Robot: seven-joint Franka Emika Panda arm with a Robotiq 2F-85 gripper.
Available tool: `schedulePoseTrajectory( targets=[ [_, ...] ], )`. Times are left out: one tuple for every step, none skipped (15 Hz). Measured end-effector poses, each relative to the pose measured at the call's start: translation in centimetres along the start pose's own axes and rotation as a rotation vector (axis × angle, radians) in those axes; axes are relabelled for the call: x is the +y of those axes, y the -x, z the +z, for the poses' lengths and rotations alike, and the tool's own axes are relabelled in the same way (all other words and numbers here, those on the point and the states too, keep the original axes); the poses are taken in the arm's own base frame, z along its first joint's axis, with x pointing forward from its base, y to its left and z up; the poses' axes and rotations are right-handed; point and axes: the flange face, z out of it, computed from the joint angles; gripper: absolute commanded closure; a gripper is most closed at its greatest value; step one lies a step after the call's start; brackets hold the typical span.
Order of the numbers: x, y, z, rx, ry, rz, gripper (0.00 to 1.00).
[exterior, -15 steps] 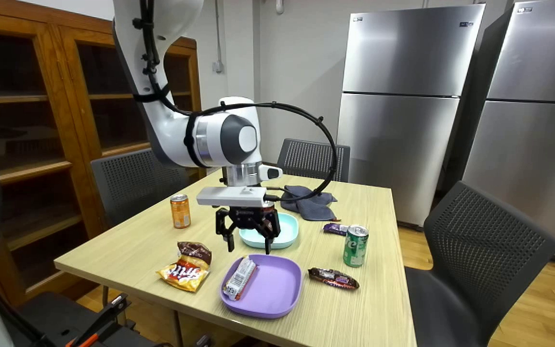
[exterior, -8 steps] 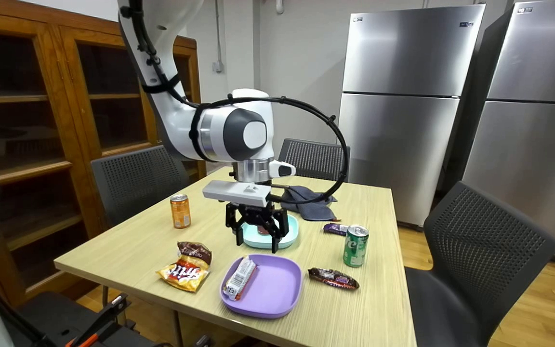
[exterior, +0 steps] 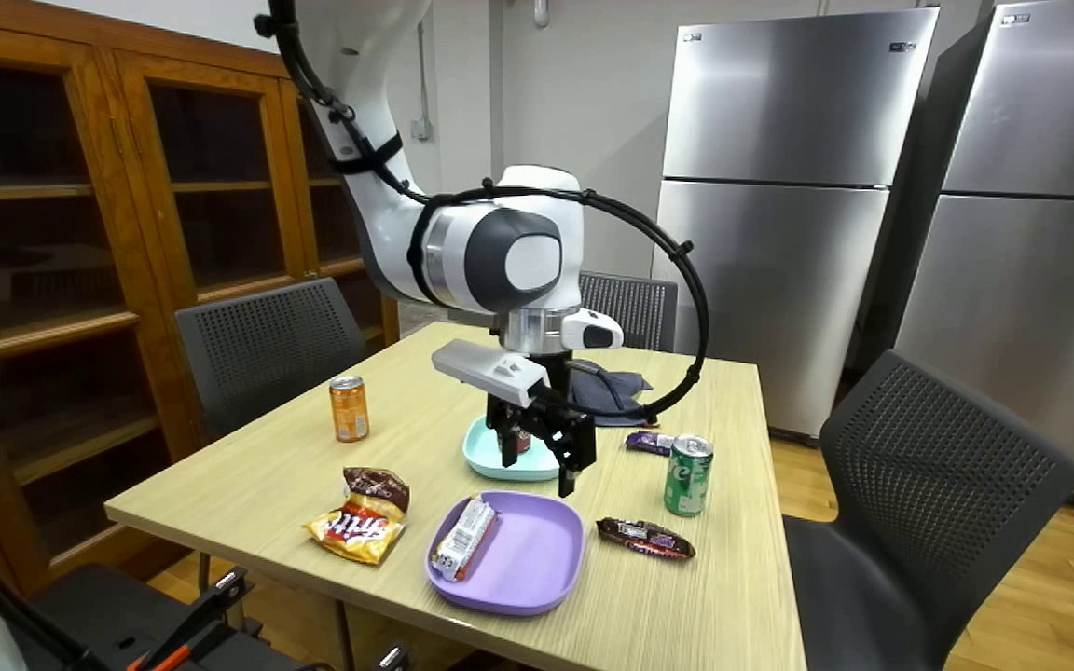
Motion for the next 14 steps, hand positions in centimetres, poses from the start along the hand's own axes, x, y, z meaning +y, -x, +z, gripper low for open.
schedulePoseTrajectory(
  targets=[
    [0.35,-0.35,-0.01,0.003,0.003,0.041,0.00],
    [0.61,-0.64,0.05,0.005,0.005,0.070,0.00],
    [0.75,-0.87,0.13,0.006,0.007,0.087,0.00],
    [0.81,-0.99,0.21,0.005,0.008,0.094,0.00],
    [0.83,-1.06,0.28,0.005,0.009,0.099,0.00],
    [0.82,-1.09,0.33,0.004,0.009,0.101,0.00],
    [0.82,-1.11,0.36,0.004,0.010,0.102,0.00],
    [0.83,-1.13,0.38,0.004,0.010,0.103,0.00],
    [0.83,-1.15,0.38,0.004,0.010,0.104,0.00],
    [0.83,-1.15,0.38,0.004,0.010,0.104,0.00],
    [0.84,-1.15,0.37,0.004,0.010,0.104,0.00],
    [0.84,-1.16,0.37,0.004,0.010,0.104,0.00],
    [0.84,-1.15,0.40,0.004,0.010,0.104,0.00],
    [0.82,-1.16,0.46,0.005,0.010,0.104,0.00]
  ],
)
